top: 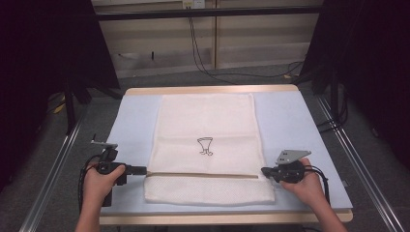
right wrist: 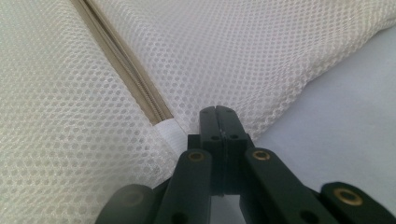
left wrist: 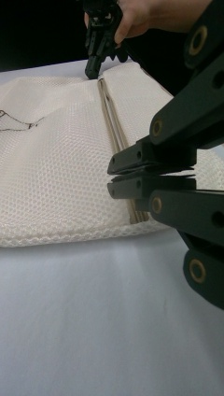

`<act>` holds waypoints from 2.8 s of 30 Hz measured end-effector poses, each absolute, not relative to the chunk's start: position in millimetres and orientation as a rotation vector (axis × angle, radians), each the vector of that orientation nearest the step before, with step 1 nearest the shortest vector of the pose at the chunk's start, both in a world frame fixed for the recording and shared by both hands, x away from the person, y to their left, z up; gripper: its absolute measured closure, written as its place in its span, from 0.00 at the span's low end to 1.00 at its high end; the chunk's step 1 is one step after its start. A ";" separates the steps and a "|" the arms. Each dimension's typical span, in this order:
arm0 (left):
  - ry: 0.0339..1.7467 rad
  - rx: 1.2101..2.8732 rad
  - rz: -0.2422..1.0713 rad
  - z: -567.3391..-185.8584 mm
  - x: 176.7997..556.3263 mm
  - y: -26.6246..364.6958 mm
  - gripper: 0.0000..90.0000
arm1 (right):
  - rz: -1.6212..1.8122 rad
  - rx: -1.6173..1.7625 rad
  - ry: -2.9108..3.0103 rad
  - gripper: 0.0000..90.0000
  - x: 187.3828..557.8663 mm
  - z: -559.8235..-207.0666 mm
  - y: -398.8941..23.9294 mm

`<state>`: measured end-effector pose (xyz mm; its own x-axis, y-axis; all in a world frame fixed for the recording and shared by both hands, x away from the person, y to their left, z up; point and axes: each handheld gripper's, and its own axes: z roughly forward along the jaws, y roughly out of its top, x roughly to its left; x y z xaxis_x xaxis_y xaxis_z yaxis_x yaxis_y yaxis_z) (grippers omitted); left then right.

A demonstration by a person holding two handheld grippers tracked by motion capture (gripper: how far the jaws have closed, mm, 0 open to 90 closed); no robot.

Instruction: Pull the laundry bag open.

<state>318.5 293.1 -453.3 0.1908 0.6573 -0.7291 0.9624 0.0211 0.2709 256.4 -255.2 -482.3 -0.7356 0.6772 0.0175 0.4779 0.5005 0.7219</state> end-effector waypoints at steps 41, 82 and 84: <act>1.582 1.687 -0.488 -456.8 314.4 314.0 0.97 | 1.064 0.977 2.480 1.00 256.4 -482.1 -255.2; 1.448 1.733 -0.033 -438.5 314.9 304.4 0.52 | 1.133 1.003 2.423 0.37 257.3 -466.4 -264.0; 1.402 1.743 0.007 -438.0 315.5 303.9 0.46 | 1.131 1.008 2.428 0.27 259.1 -463.6 -264.7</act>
<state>315.5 303.9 -438.0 0.3643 0.7929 -0.4886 0.7876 0.0177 0.6159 259.1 -264.7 -463.6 -0.7178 0.6952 0.0383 0.4766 0.4505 0.7550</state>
